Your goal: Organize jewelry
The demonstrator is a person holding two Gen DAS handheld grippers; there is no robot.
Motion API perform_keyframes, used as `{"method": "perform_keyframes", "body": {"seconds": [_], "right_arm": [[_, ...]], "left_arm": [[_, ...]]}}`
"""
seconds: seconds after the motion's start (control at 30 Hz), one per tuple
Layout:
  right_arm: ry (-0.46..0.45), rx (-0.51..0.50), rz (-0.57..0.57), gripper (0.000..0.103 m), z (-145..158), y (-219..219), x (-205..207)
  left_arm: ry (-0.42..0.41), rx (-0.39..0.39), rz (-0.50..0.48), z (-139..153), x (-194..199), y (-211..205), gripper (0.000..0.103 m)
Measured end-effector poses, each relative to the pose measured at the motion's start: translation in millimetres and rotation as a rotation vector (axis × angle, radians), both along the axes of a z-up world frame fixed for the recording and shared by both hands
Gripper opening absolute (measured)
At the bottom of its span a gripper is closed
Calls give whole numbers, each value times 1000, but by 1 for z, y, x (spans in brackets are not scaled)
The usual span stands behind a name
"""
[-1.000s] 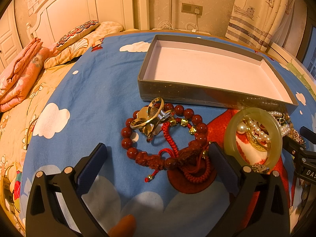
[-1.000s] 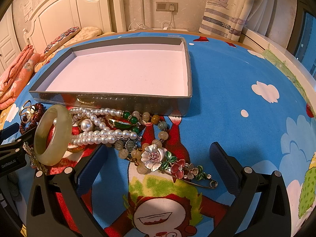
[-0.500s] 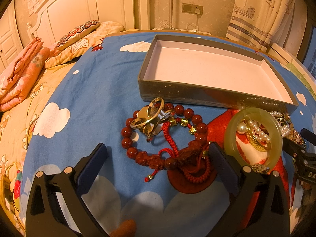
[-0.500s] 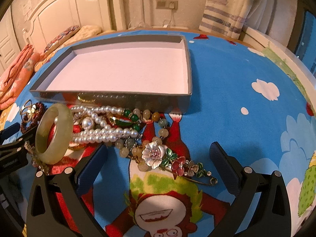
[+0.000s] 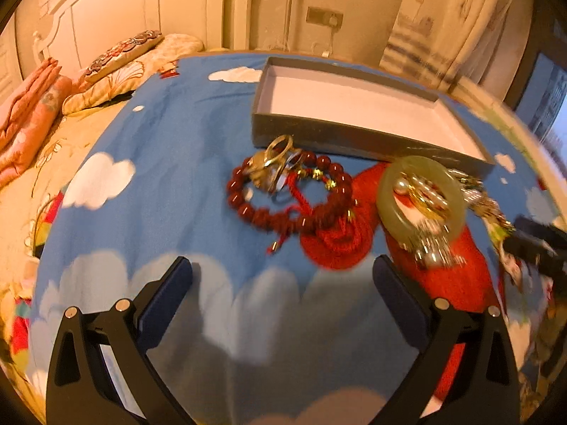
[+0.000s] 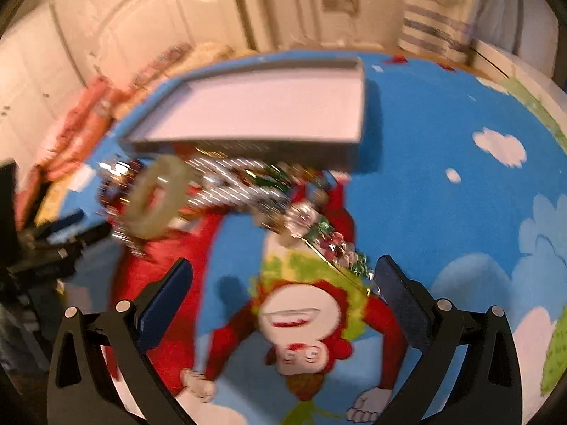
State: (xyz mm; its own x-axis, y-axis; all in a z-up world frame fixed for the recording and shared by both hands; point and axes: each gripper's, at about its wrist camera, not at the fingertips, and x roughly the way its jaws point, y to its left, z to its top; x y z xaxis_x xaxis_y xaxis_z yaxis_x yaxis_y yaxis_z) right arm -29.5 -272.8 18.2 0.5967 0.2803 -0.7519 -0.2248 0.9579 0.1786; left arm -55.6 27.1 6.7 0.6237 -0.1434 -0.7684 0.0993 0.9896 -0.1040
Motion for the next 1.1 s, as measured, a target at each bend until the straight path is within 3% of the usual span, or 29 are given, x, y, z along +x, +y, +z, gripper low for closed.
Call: {"method": "perform_keyframes", "body": {"seconds": [0.1,0.23,0.33,0.5,0.63,0.7,0.87,0.97,1.1], "right_arm": [[-62,-25,54,99,14,17,1],[-132,-114,126,99,20,44,5],[-144,-190,175,93,16,60,8],[-127,-154,296,76,11,79,0],[-74,-78,357,71,7,86,-3],[-54,-74,381,62,3,92,-2],[18,-86,379,52,-10,106,6],[-6,-132,372,51,-13,115,2],[-6,-51,358,38,-13,106,7]], "left_arm": [[-30,-41,38,1,-22,15,101],[-57,-8,92,1,-44,30,101],[-73,-5,106,5,-55,39,101],[-94,-19,107,12,-58,41,101],[-107,-24,93,18,-53,36,101],[-113,-20,81,20,-54,32,101],[-107,-16,86,20,-55,33,101],[-107,-19,91,20,-54,35,101],[-102,-17,86,20,-54,33,101]]}}
